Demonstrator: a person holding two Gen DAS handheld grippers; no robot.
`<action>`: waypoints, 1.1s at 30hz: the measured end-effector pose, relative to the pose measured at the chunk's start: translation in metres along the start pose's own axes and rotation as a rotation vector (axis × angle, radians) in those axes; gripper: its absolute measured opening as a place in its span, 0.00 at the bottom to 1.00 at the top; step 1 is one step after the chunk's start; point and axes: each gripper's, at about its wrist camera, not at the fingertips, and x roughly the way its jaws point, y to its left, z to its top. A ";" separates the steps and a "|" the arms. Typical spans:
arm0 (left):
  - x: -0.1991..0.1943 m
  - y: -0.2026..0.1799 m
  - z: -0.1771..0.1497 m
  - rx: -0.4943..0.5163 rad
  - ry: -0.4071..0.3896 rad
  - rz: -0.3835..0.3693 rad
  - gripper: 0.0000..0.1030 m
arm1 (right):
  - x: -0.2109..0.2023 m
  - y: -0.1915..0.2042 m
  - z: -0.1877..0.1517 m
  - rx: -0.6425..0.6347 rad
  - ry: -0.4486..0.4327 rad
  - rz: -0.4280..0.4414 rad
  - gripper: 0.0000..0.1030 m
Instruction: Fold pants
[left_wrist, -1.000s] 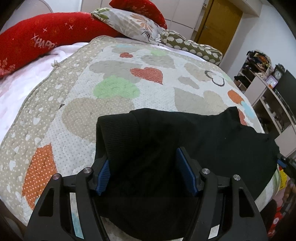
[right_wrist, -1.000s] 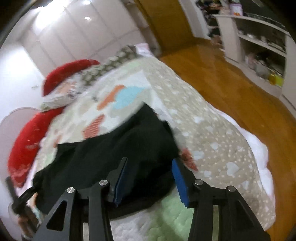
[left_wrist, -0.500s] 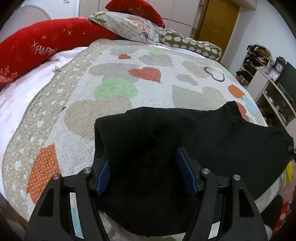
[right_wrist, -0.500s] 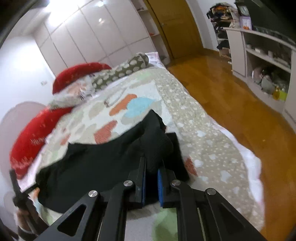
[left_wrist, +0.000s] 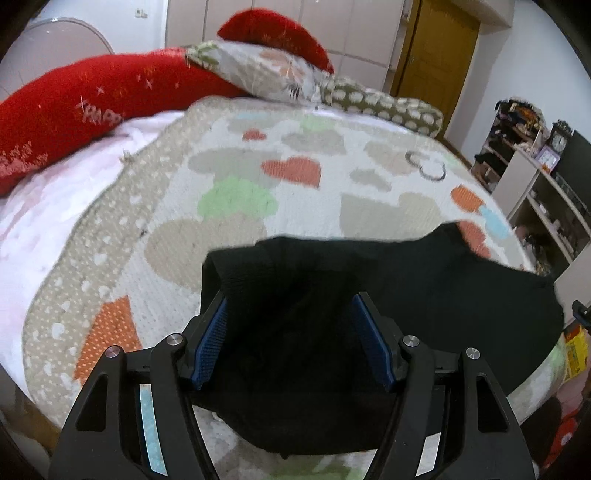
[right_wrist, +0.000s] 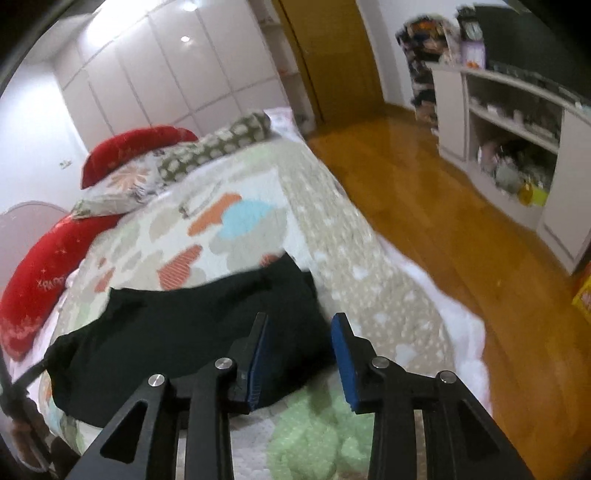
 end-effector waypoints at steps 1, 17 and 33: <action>-0.004 -0.002 0.002 -0.001 -0.010 -0.008 0.64 | -0.003 0.007 0.001 -0.021 -0.005 0.014 0.32; 0.062 0.007 0.019 0.018 0.073 0.069 0.64 | 0.101 0.098 0.009 -0.171 0.133 0.119 0.32; 0.029 -0.012 0.018 0.046 0.037 0.023 0.68 | 0.057 0.065 -0.006 -0.126 0.106 0.111 0.32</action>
